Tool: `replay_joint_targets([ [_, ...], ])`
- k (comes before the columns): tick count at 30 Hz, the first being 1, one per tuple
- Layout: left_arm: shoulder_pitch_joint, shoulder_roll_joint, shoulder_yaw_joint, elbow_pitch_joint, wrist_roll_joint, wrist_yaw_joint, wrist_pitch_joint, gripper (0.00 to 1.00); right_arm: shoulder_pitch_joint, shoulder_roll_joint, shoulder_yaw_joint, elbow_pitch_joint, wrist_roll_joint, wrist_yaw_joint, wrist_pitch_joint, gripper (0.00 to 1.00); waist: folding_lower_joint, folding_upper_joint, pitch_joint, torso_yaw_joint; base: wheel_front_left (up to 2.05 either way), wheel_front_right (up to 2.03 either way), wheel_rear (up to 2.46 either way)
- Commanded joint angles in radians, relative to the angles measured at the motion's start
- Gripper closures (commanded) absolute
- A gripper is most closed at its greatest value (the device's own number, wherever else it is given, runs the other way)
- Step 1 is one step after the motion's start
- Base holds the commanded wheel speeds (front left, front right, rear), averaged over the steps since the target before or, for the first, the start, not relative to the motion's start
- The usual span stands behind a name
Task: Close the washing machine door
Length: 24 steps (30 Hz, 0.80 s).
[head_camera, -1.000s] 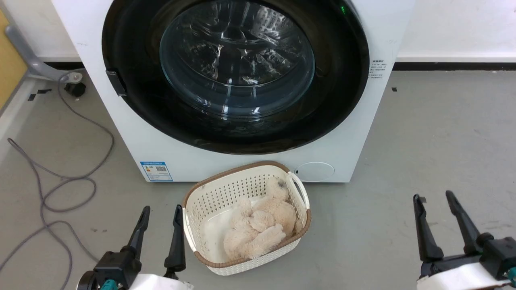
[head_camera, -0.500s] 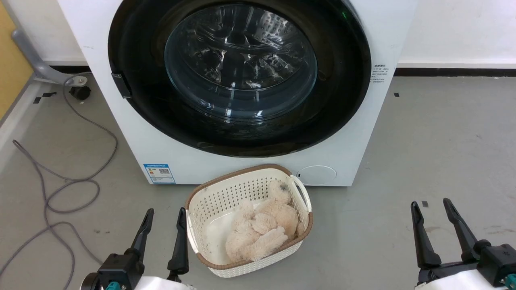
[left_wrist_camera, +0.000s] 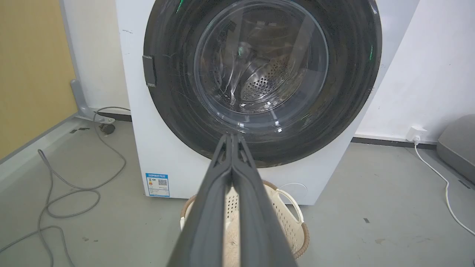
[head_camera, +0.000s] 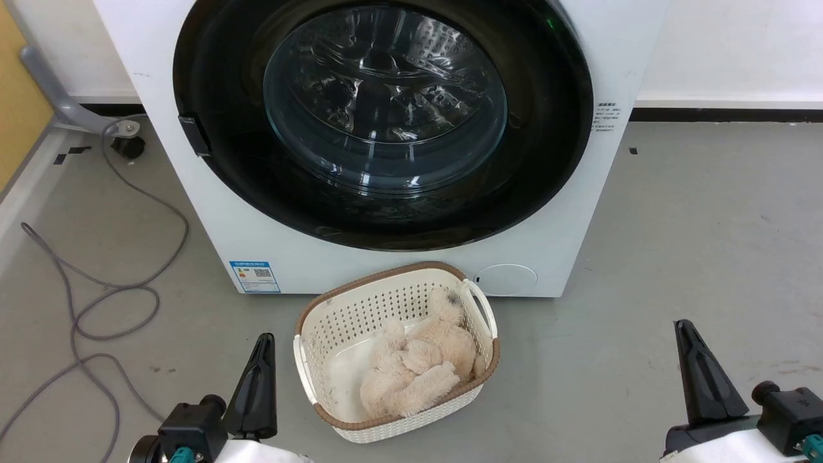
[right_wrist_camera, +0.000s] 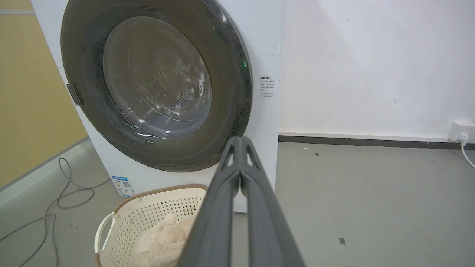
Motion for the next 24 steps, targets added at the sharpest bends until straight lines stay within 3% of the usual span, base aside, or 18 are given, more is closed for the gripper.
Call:
replay_joint_targets([
  [1,-0.005,0.000,0.004,-0.003,0.011,0.002,0.006,1.00,-0.004,0.002,0.003,-0.004,-0.009,0.000,0.005,1.00,0.0000,-0.0001,0.000,0.000,0.00,0.00,0.00],
  [24,-0.017,0.000,0.019,-0.014,0.050,0.007,0.057,1.00,-0.014,0.008,0.014,-0.013,-0.033,0.000,0.056,1.00,0.0000,-0.0001,-0.007,0.002,0.00,0.00,0.00],
])
